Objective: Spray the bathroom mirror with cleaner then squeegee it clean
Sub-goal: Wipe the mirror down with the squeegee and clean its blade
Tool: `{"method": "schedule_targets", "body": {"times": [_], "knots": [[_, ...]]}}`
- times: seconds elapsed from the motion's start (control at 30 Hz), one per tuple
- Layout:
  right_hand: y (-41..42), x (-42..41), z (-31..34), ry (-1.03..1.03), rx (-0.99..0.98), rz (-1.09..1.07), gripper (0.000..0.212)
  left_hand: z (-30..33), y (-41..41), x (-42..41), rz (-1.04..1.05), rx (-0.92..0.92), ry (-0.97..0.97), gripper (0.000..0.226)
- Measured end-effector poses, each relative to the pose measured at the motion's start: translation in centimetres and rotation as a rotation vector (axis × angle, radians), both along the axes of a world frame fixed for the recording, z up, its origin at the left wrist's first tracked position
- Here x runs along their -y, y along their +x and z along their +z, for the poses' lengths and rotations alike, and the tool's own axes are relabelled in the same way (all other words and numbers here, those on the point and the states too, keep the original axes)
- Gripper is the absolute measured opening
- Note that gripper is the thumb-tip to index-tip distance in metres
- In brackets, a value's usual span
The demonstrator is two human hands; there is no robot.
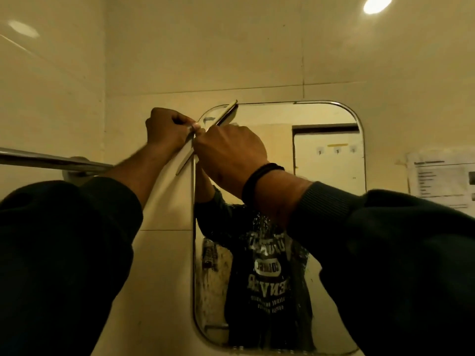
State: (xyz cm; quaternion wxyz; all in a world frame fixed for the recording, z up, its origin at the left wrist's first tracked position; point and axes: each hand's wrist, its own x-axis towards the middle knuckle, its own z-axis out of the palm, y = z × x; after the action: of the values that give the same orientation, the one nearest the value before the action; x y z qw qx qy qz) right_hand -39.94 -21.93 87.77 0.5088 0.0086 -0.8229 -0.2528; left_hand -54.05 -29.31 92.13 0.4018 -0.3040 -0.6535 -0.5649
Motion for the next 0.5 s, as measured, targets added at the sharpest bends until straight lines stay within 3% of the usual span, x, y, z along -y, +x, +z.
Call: {"method": "schedule_targets", "body": {"times": [0.1, 0.5], "knots": [[0.4, -0.6, -0.9, 0.019, 0.01, -0.008, 0.023, 0.0, -0.2, -0.2, -0.001, 0.0, 0.006, 0.02], [9.8, -10.4, -12.5, -0.129, 0.225, -0.114, 0.066, -0.5, -0.8, -0.8, 0.024, -0.026, 0.035, 0.024]]}}
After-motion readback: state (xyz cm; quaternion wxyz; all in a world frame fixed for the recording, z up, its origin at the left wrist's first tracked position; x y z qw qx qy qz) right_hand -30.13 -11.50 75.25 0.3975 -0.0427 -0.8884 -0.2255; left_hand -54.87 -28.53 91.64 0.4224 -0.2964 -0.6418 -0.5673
